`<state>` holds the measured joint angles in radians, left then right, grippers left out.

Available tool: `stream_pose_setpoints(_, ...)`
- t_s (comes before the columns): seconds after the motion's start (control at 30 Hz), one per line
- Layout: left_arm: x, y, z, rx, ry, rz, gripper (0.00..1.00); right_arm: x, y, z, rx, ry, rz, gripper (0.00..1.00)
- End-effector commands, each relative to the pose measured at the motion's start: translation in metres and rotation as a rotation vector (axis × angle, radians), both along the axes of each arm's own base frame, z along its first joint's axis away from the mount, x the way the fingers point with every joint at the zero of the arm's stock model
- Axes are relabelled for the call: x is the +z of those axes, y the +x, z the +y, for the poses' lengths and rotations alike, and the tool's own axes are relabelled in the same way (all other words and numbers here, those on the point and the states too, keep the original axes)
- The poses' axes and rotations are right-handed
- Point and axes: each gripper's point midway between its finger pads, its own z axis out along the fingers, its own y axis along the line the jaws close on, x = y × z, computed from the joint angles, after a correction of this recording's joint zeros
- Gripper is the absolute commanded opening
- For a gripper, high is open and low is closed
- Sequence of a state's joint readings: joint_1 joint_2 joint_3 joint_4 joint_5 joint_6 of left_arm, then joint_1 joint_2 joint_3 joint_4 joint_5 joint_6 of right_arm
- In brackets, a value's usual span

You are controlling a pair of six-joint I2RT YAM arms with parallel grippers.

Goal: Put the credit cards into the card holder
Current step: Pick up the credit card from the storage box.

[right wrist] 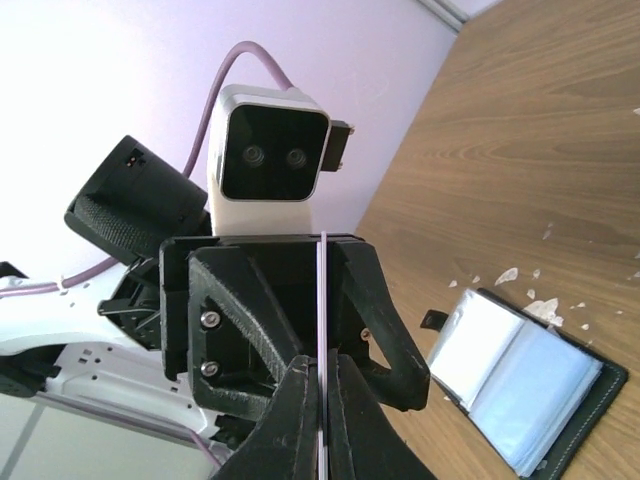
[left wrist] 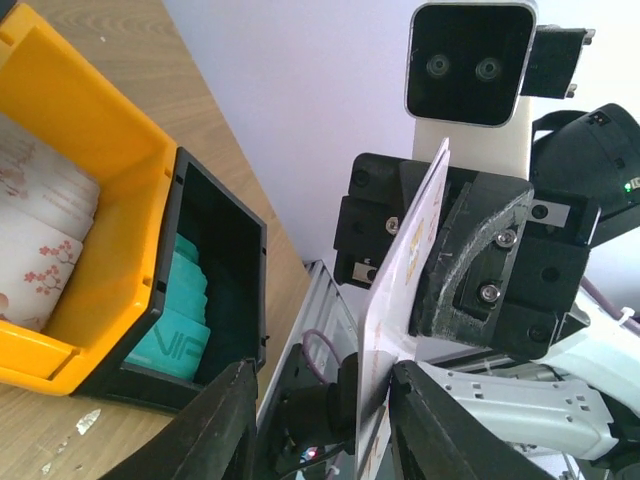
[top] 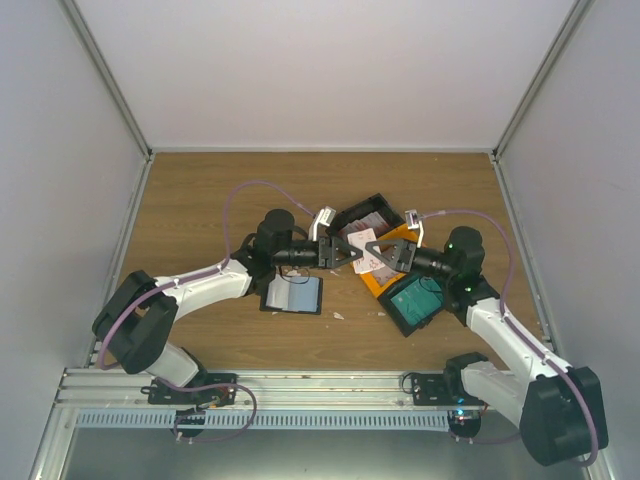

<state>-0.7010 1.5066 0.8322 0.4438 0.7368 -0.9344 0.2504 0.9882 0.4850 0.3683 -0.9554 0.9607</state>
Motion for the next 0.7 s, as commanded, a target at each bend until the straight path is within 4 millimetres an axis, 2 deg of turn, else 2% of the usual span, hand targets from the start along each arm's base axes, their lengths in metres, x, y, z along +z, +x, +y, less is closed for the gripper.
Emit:
stream_pose_setpoints(0.0,0.025,-0.004,-0.006,-0.035,-0.067,-0.086,0.36,0.014,-0.009,0.002,0.052,0.043,-0.034,0.01)
stream_pose_setpoints(0.17,0.036,-0.005,-0.008,-0.053,-0.083,-0.126,0.21,0.020,-0.013,0.004,0.075,0.055,-0.048,0.02)
stream_pose_setpoints(0.33,0.040,-0.005,-0.007,-0.061,-0.083,-0.154,0.01,0.025,-0.014,0.004,0.082,0.059,-0.063,0.06)
stream_pose_setpoints(0.4,0.046,-0.007,-0.006,-0.066,-0.092,-0.174,0.00,0.027,-0.015,0.004,0.080,0.054,-0.073,0.17)
stream_pose_setpoints(0.5,0.057,-0.012,-0.003,-0.082,-0.104,-0.200,0.00,0.034,-0.017,0.002,0.062,0.054,-0.118,0.39)
stream_pose_setpoints(0.57,0.065,-0.015,0.000,-0.089,-0.109,-0.217,0.00,0.037,-0.016,0.001,0.049,0.048,-0.138,0.43)
stream_pose_setpoints(0.67,0.075,-0.018,0.005,-0.091,-0.114,-0.242,0.00,0.039,-0.016,-0.001,0.035,0.046,-0.150,0.43)
